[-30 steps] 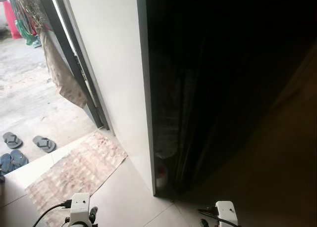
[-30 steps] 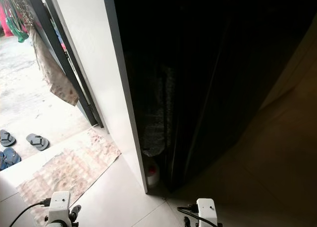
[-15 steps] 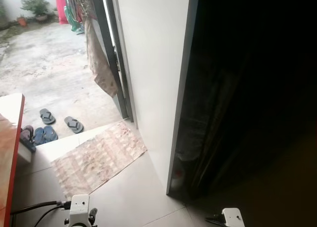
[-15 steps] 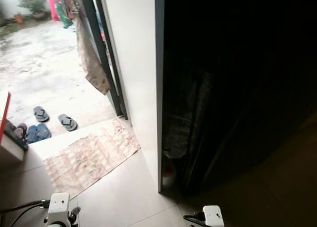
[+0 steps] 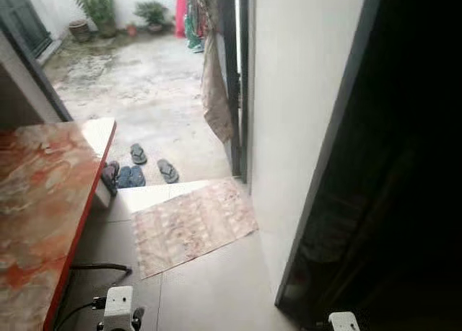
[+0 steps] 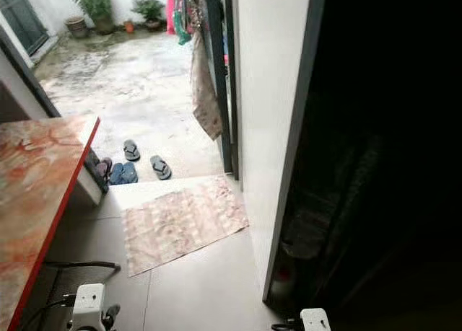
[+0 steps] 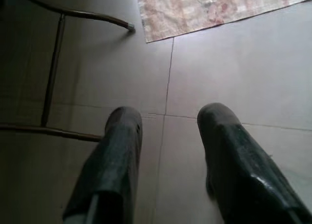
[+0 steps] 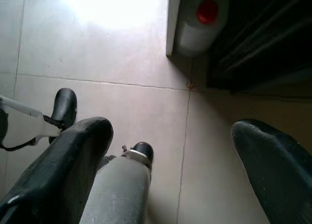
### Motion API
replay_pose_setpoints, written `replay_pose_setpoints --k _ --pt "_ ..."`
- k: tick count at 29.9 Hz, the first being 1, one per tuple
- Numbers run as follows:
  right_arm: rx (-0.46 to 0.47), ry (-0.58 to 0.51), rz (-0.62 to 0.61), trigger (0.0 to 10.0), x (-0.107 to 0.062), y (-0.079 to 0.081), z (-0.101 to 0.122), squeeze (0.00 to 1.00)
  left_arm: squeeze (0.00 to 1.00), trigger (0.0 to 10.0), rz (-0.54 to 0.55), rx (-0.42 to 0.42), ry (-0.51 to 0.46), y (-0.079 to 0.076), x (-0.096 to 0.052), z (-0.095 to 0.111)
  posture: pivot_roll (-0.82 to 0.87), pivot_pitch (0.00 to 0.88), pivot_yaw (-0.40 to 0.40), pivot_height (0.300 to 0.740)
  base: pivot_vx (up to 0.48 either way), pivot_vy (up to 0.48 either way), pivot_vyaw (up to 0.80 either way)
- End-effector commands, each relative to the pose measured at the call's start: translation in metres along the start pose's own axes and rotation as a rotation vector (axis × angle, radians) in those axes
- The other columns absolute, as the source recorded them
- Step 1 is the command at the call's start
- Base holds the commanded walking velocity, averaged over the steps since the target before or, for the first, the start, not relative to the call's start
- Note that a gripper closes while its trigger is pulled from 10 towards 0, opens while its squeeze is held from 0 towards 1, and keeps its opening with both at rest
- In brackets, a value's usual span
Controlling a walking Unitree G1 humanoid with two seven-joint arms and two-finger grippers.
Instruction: Restocking fridge
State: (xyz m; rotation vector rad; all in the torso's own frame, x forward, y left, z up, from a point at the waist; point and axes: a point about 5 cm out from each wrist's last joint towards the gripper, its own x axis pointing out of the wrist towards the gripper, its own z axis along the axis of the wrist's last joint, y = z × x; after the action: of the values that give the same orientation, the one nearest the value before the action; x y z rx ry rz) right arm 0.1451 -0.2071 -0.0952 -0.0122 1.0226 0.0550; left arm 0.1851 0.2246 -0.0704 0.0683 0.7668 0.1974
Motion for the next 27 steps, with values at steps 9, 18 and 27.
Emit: replay_pose_setpoints --k 9,18,27 --pt "-0.009 0.018 0.012 10.0 0.0 0.004 -0.0043 0.0 0.0 10.0 0.008 -0.019 0.024 -0.0008 -0.0013 -0.0055 0.03 0.05 0.004 0.74 0.0 0.0 0.79" --pt "-0.027 0.023 0.025 10.0 0.0007 0.0058 -0.0031 0.0 0.0 10.0 0.013 -0.024 0.018 -0.0008 -0.0008 -0.0039 0.03 0.057 0.0 0.74 0.0 0.0 0.8" --pt "-0.073 0.03 0.037 10.0 0.0014 0.007 -0.0012 0.0 0.0 10.0 0.012 -0.029 0.023 -0.0024 -0.0011 -0.005 0.03 0.06 -0.003 0.74 0.0 0.0 0.8"
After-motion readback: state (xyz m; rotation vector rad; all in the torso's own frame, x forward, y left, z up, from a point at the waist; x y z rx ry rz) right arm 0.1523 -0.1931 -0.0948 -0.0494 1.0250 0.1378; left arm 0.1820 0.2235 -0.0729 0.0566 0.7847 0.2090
